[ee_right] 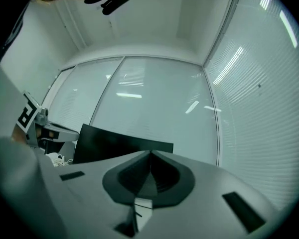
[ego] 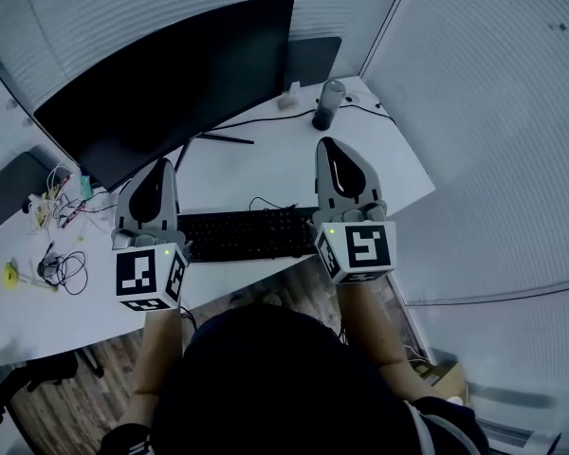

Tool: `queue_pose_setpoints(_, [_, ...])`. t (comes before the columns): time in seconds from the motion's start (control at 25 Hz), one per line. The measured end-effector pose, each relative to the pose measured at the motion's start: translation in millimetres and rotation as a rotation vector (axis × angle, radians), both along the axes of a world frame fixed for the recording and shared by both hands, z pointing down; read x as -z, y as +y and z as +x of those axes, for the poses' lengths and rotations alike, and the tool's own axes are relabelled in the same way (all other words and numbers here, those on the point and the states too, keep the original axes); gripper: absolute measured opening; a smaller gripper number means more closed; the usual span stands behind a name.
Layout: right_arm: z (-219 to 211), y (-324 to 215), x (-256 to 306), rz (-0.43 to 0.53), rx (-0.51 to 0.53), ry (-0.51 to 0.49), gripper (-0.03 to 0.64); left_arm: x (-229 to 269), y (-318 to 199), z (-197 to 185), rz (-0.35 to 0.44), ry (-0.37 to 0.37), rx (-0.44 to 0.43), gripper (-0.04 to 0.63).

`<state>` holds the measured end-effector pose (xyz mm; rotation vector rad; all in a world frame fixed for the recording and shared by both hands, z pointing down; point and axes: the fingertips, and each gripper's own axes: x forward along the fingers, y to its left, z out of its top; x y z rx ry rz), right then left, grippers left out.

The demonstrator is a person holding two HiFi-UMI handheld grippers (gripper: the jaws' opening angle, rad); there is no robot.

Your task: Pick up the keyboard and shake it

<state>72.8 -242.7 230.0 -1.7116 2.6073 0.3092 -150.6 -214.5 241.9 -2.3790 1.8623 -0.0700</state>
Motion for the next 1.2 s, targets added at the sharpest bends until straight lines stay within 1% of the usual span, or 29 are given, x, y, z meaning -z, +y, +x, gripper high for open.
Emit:
queue_pose_setpoints(0.08, [-1,7,19,0.033,-0.003,-0.009,0.029,18,1,5,0.025,0.021,-0.002,0.025])
queue_pose_setpoints(0.16, [-1,13,29,0.049,-0.01,-0.011,0.029,30,3,8,0.045,0.026,-0.006,0.025])
queue_pose_setpoints(0.32, [-2,17,26,0.033,-0.005,-0.012,0.028,37,6,15,0.061,0.023,-0.016,0.025])
queue_pose_setpoints(0.52, [-2,18,19,0.013,-0.004,-0.028,0.028,37,11,18,0.062,0.016,-0.026,0.025])
queue_pose_setpoints(0.8, [-11,22,23,0.014,-0.026,-0.025,0.028,31,11,12,0.037,-0.001,-0.052,0.025])
queue_pose_setpoints(1.04, [-25,30,16,0.02,-0.048,-0.015,0.028,21,16,2,0.042,0.014,-0.09,0.025])
queue_pose_setpoints(1.2, [-38,40,6,0.029,-0.06,-0.004,0.028,5,25,-5,0.03,0.017,-0.122,0.025])
